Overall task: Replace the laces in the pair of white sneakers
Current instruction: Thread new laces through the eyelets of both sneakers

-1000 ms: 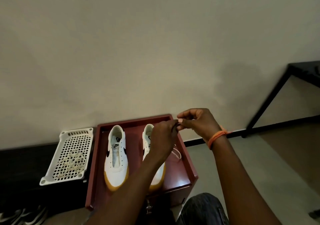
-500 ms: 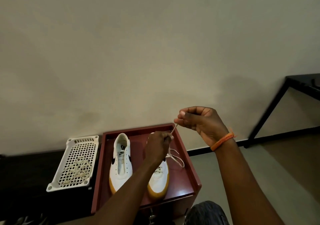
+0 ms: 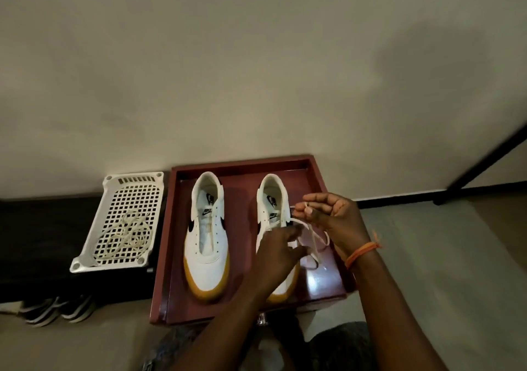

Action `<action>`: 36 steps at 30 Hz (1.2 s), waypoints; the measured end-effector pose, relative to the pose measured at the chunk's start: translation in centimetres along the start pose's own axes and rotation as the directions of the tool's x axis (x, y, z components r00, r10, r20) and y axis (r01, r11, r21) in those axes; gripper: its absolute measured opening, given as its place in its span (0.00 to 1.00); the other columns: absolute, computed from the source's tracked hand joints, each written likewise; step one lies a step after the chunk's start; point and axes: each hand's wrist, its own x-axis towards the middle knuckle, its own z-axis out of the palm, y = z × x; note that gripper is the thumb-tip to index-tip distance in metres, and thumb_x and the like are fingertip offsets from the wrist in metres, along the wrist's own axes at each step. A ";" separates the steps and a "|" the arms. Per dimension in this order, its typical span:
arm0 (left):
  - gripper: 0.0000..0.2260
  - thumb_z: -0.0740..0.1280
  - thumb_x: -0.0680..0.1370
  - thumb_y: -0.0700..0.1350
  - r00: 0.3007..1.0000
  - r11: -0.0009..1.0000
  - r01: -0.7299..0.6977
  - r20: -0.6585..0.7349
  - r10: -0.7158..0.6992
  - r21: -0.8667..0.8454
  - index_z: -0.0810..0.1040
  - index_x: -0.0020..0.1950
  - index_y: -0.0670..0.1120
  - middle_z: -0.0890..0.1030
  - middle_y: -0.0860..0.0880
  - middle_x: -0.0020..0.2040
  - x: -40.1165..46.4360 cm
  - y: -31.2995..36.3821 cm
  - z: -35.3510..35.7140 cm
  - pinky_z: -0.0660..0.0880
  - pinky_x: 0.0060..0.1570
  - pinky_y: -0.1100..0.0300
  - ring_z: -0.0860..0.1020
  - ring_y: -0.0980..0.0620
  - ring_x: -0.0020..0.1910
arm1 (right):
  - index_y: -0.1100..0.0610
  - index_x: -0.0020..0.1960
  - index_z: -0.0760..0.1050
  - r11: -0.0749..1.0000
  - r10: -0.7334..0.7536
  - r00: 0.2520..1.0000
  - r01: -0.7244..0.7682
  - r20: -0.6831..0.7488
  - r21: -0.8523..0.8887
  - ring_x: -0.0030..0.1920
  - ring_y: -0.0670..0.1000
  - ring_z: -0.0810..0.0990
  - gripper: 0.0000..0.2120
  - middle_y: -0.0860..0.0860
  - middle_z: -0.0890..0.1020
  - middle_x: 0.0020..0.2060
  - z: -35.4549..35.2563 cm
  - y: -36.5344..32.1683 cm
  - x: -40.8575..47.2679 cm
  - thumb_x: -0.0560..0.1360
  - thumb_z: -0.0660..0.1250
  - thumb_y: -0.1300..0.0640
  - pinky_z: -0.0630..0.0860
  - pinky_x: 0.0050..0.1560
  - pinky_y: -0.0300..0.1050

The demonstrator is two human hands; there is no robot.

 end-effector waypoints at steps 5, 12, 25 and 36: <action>0.08 0.69 0.78 0.40 0.915 0.978 0.139 -0.358 -0.186 -0.153 0.83 0.55 0.50 0.83 0.59 0.47 1.6 -3.8 -3.1 0.79 0.48 0.66 0.81 0.64 0.47 | 0.62 0.52 0.79 0.952 -0.015 0.997 0.038 0.076 -0.304 0.46 0.48 0.86 0.10 0.53 0.86 0.43 1.2 6.1 3.4 0.75 0.67 0.72 0.80 0.47 0.38; 0.08 0.69 0.78 0.40 0.851 0.961 0.159 -0.461 -0.250 -0.228 0.84 0.54 0.49 0.84 0.57 0.47 3.2 -6.9 -4.0 0.76 0.45 0.71 0.81 0.64 0.47 | 0.60 0.56 0.81 0.767 -0.219 0.971 0.233 0.097 -0.598 0.45 0.37 0.83 0.14 0.47 0.84 0.48 2.6 9.4 5.9 0.73 0.70 0.71 0.76 0.47 0.29; 0.05 0.71 0.77 0.39 0.951 0.966 0.181 -0.218 -0.221 -0.187 0.84 0.48 0.48 0.84 0.53 0.38 5.8 -7.8 -5.2 0.76 0.31 0.66 0.82 0.54 0.33 | 0.58 0.46 0.77 0.323 -0.512 0.838 0.391 0.188 -0.862 0.42 0.48 0.79 0.03 0.46 0.79 0.45 4.1 10.5 7.0 0.76 0.68 0.64 0.73 0.44 0.50; 0.03 0.74 0.74 0.40 0.958 0.950 0.247 -0.099 -0.268 -0.190 0.84 0.44 0.47 0.84 0.50 0.34 5.8 -8.4 -5.7 0.79 0.27 0.58 0.83 0.52 0.29 | 0.61 0.38 0.79 -0.010 -0.404 0.880 0.266 0.248 -0.964 0.74 0.67 0.62 0.05 0.63 0.74 0.65 3.7 11.2 6.9 0.72 0.67 0.62 0.61 0.71 0.66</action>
